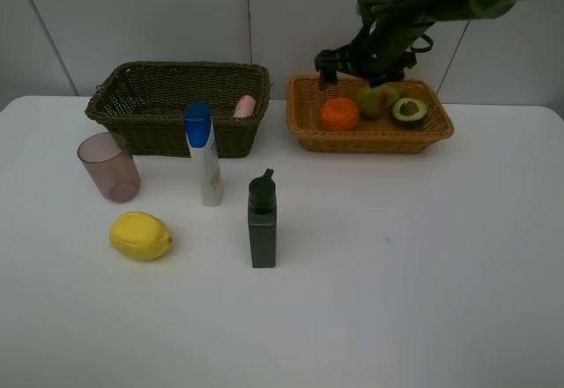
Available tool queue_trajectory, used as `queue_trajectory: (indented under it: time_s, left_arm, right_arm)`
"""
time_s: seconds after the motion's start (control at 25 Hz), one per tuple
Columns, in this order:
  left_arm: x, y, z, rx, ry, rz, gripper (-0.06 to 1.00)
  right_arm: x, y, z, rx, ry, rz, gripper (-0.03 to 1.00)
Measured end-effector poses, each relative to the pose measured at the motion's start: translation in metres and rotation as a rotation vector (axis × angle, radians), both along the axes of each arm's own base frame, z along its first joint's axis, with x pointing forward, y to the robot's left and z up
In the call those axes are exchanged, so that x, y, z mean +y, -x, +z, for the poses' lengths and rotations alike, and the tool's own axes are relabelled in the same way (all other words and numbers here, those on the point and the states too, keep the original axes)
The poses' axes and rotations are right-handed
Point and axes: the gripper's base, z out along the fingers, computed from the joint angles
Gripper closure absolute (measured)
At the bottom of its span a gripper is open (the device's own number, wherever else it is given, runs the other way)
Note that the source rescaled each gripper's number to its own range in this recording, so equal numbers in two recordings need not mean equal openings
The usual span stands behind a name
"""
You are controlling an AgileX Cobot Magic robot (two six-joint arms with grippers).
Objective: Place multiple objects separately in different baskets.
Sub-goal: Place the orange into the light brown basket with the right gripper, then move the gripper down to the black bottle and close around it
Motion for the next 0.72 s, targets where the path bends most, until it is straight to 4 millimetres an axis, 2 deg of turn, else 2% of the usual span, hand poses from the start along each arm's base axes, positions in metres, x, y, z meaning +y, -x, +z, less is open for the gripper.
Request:
queue_trajectory:
  time_s: [0.28,0.72]
  left_arm:
    - [0.0000,0.0000,0.0000,0.000,0.000,0.000,0.06]
    - [0.0000,0.0000,0.0000,0.000,0.000,0.000,0.06]
  right_arm:
    - [-0.0001,0.0002,0.0000,0.003,0.001,0.000,-0.03]
    - [-0.0004,0.0007,-0.0002,0.012,0.006,0.000,-0.03]
